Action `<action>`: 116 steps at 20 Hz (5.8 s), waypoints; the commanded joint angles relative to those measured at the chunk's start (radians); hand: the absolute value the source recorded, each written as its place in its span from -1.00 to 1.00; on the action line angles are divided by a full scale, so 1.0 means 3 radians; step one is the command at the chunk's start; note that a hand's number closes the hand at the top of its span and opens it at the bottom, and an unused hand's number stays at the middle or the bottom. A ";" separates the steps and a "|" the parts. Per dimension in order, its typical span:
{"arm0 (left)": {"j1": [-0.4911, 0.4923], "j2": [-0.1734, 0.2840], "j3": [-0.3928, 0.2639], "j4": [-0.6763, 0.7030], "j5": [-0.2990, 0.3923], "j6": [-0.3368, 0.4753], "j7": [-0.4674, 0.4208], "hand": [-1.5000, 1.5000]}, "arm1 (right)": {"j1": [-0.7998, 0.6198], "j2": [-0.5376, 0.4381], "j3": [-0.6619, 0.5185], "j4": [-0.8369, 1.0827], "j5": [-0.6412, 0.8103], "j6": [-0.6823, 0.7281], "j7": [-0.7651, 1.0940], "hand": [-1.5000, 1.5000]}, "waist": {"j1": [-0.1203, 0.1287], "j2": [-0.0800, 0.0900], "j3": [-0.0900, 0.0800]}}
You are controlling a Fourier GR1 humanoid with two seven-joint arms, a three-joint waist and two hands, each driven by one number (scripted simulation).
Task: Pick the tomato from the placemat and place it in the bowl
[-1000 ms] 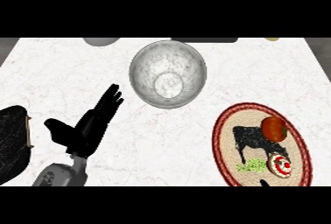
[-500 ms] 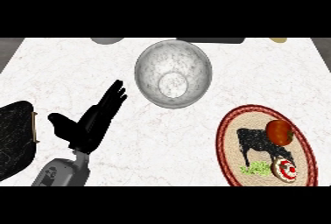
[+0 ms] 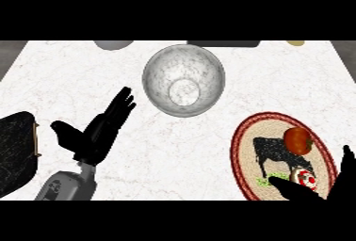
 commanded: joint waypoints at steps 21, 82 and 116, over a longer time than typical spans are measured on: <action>0.0262 -0.0244 0.0357 -0.0016 -0.0267 -0.0420 -0.0057 0.00 | -0.0723 0.0121 -0.0276 0.0843 0.0153 0.0080 0.0119 -1.00 | -0.0049 -0.0016 0.0007; 0.0073 -0.0585 0.0505 0.0098 -0.0608 -0.0606 0.0137 0.00 | -0.3912 0.0118 0.2620 0.1144 -0.0151 0.1575 0.1432 1.00 | 0.0077 -0.0063 -0.0008; 0.0078 -0.0606 0.0517 -0.0070 -0.0645 -0.0587 0.0205 0.00 | -0.5170 0.0022 0.0771 0.4977 -0.0228 0.0467 -0.0628 1.00 | 0.0102 0.0050 0.0002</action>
